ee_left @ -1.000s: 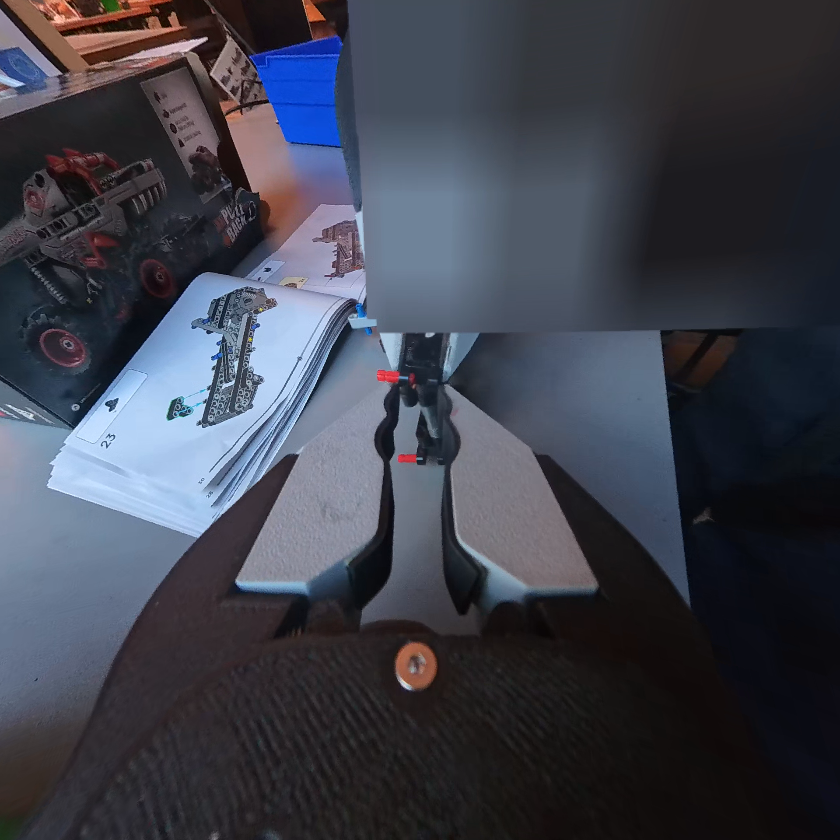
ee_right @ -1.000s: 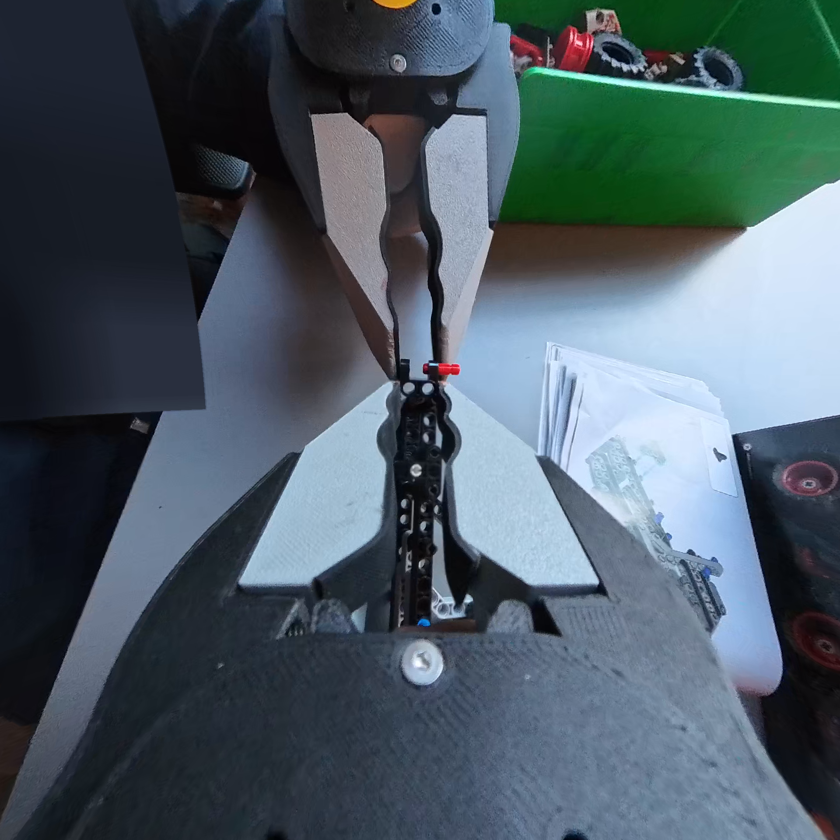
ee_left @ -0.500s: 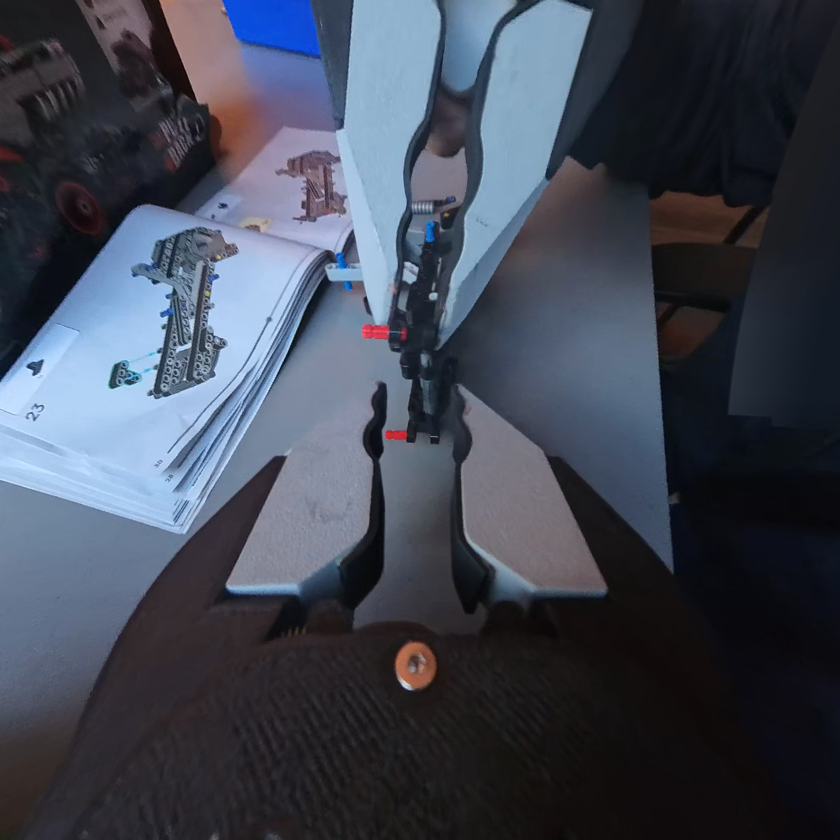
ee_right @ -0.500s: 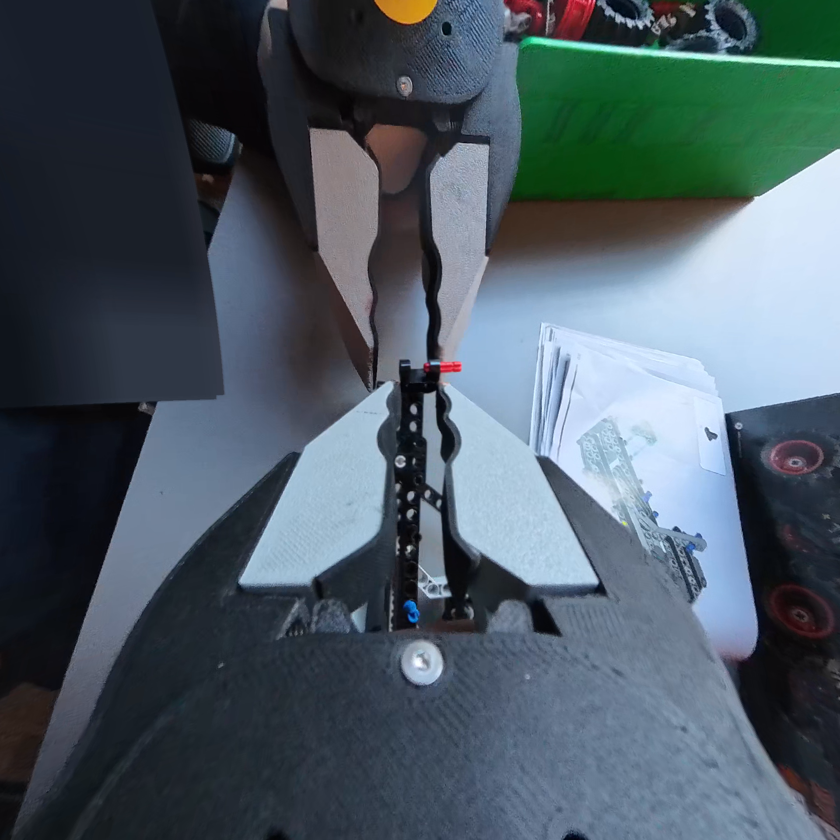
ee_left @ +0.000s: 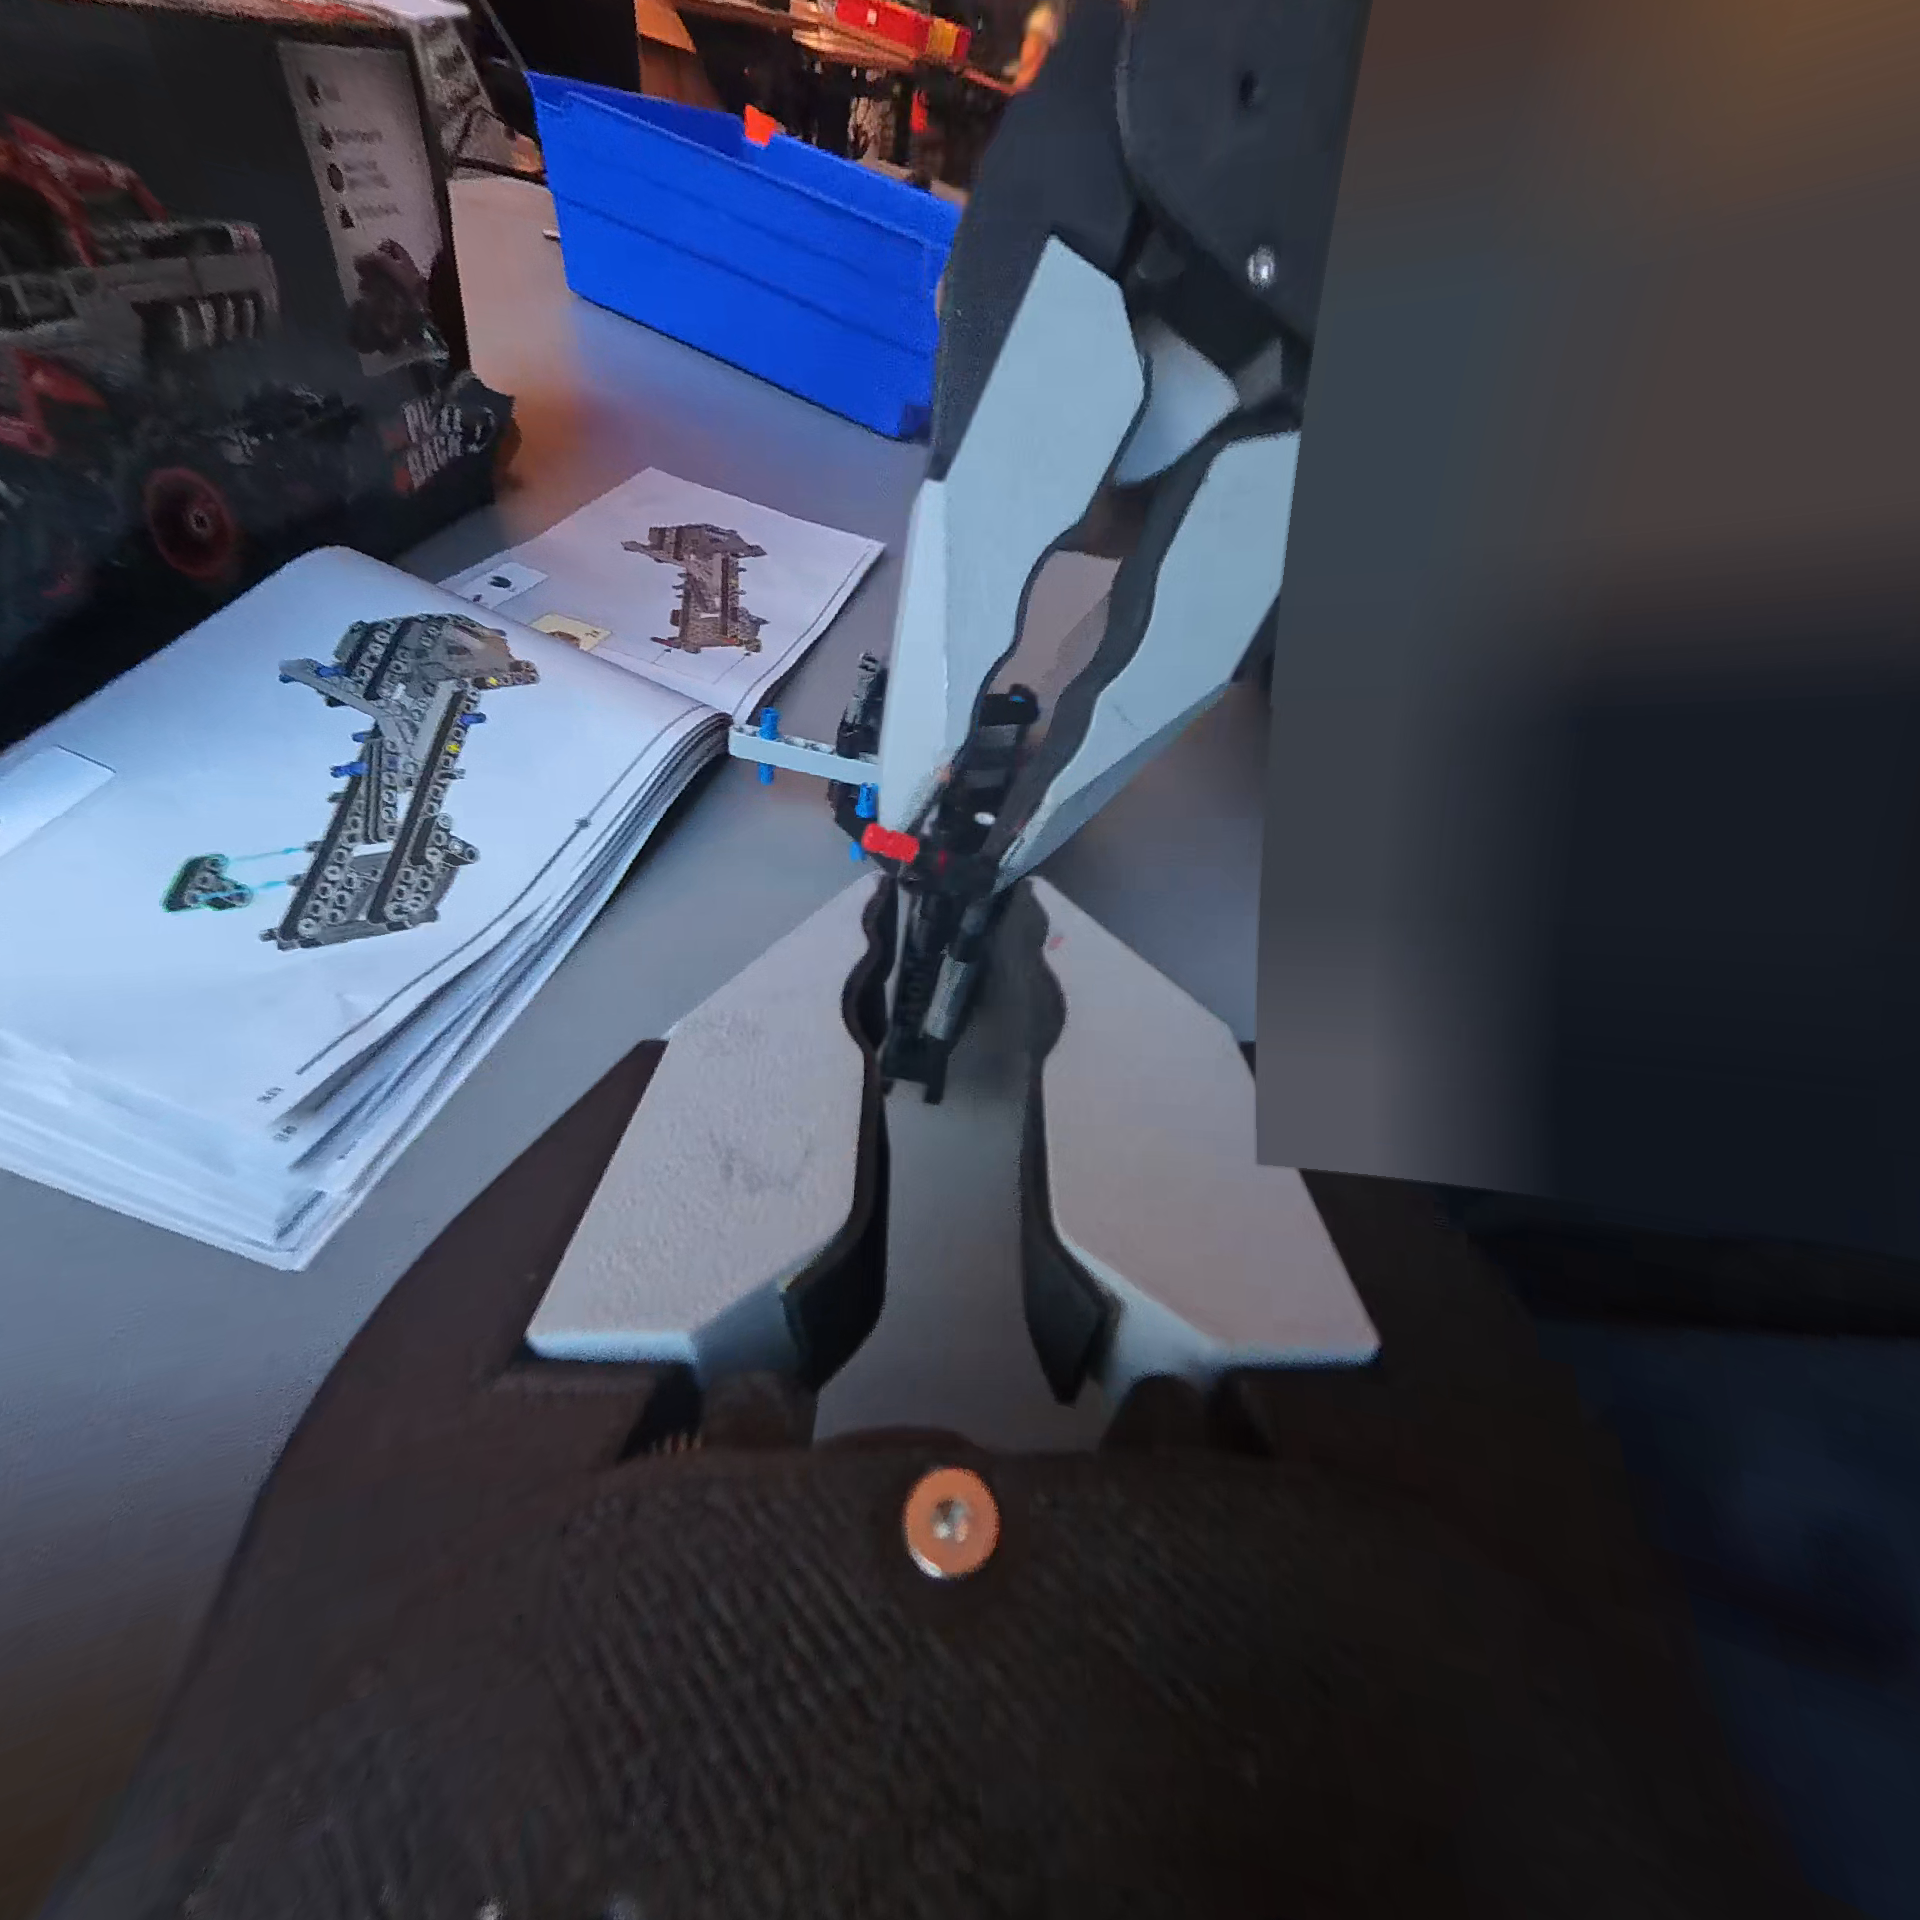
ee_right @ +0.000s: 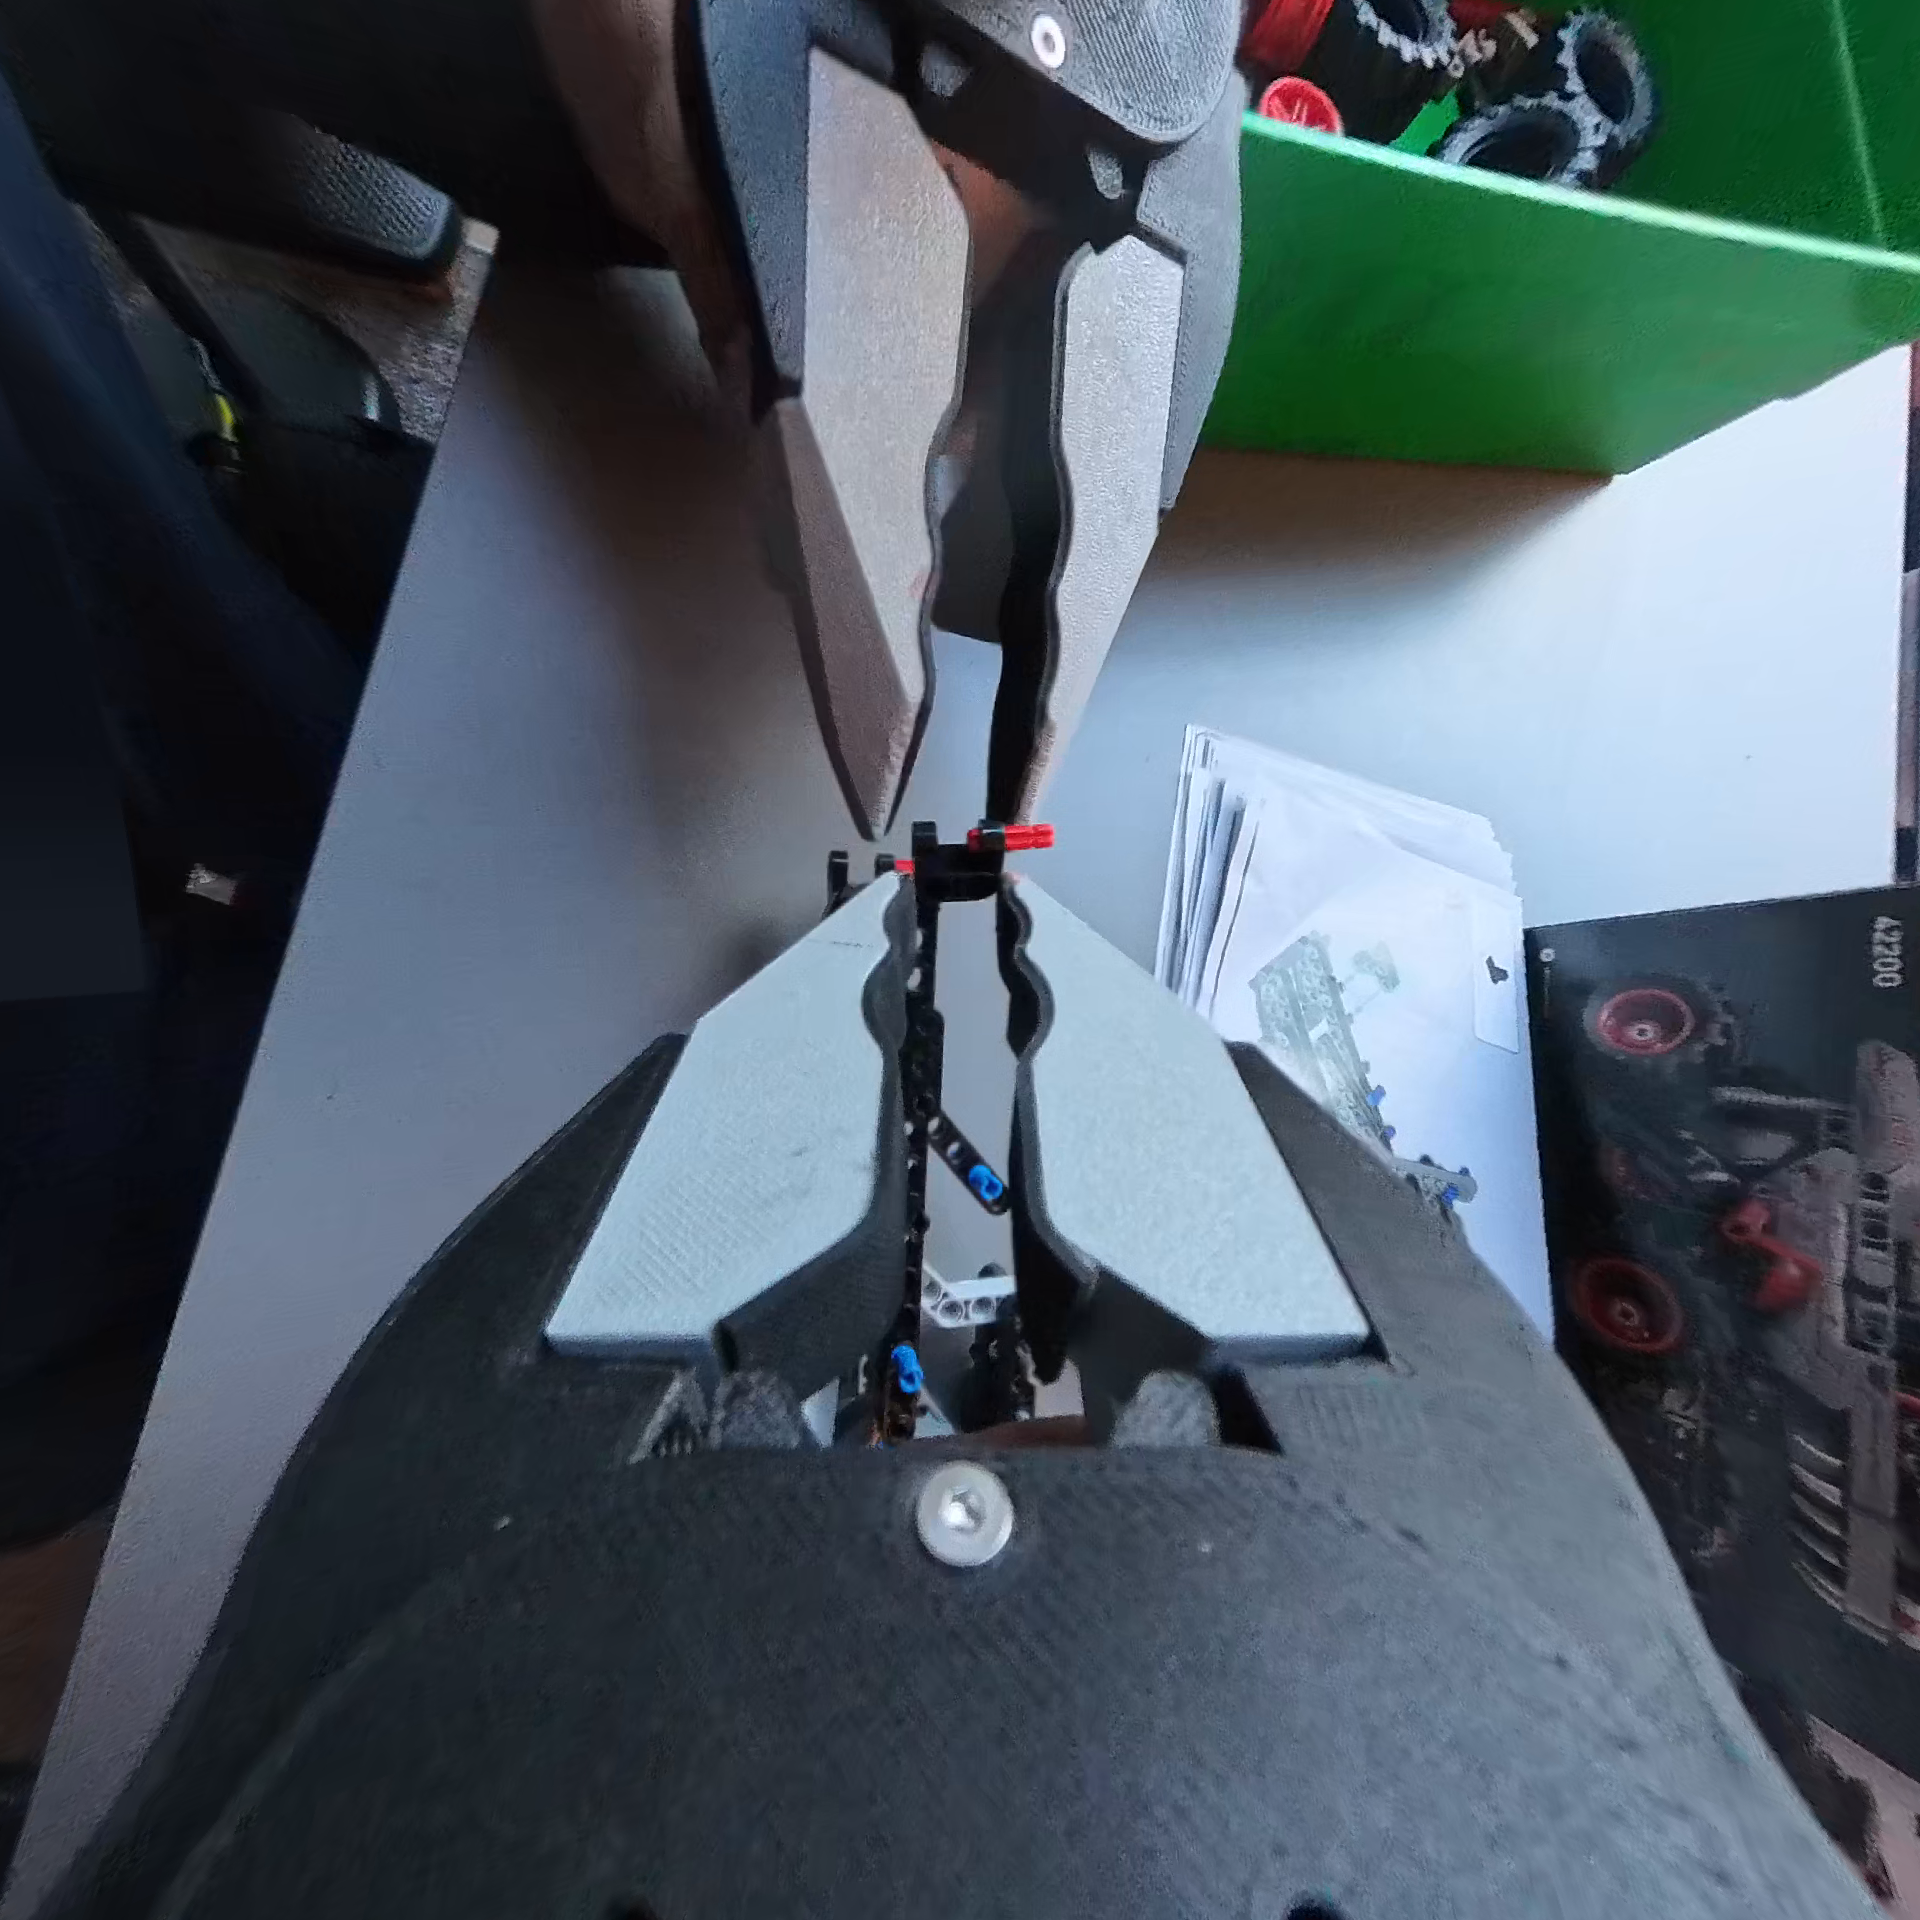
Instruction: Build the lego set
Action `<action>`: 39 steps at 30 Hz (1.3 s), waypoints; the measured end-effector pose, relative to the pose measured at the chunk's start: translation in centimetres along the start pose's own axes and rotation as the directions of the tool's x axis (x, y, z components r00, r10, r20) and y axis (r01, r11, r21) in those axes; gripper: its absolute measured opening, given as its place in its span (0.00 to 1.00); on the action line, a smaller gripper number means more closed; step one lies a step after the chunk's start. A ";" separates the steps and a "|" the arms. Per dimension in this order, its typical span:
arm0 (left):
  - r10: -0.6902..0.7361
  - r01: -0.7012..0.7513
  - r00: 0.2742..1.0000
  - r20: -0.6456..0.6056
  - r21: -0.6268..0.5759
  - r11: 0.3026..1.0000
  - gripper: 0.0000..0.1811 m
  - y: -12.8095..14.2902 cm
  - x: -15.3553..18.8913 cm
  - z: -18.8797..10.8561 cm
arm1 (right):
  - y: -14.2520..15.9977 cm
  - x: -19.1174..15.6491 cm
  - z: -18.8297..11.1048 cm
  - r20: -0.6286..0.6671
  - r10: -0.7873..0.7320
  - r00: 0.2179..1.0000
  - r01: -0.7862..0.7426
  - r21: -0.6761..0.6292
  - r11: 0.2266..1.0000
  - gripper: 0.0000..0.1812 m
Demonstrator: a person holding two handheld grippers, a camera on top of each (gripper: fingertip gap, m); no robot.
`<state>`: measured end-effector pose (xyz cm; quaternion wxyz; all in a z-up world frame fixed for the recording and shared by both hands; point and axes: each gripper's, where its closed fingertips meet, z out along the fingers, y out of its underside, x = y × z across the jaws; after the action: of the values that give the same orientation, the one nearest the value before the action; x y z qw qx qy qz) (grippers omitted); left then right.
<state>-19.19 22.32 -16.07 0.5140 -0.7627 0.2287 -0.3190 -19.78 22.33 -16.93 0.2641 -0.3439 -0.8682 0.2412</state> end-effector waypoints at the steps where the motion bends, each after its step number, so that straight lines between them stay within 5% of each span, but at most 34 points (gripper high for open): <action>1: -0.032 0.033 0.999 -0.020 0.013 0.999 0.10 -0.2 0.2 -0.2 | -0.1 0.0 0.0 -0.013 -0.011 1.000 0.011 0.004 1.000 0.07; 11: -0.201 0.207 0.975 -0.097 0.056 0.977 0.10 -1.2 1.9 -0.8 | -1.3 -0.2 -1.2 -0.281 -0.225 0.933 0.220 -0.047 0.974 0.07; 29: -0.164 0.168 0.985 -0.057 0.071 0.983 0.08 -1.8 3.3 0.3 | -2.0 -1.7 -2.8 -0.474 -0.300 0.828 0.315 -0.049 0.948 0.07; 33: -0.198 0.211 0.967 -0.159 0.070 0.975 0.08 -2.1 4.2 0.0 | -2.6 -2.3 -3.2 -0.480 -0.282 0.831 0.336 0.028 0.941 0.07; 39: -0.221 0.273 0.887 -0.405 0.075 0.959 0.06 -3.0 6.6 -0.7 | -4.5 -4.0 -4.5 -0.366 -0.186 0.912 0.308 0.311 0.899 0.07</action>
<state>-15.09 18.50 -11.47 0.4615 -0.6708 0.2066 -0.5425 -16.58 17.61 -12.01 0.4922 -0.2099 -0.7897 0.3002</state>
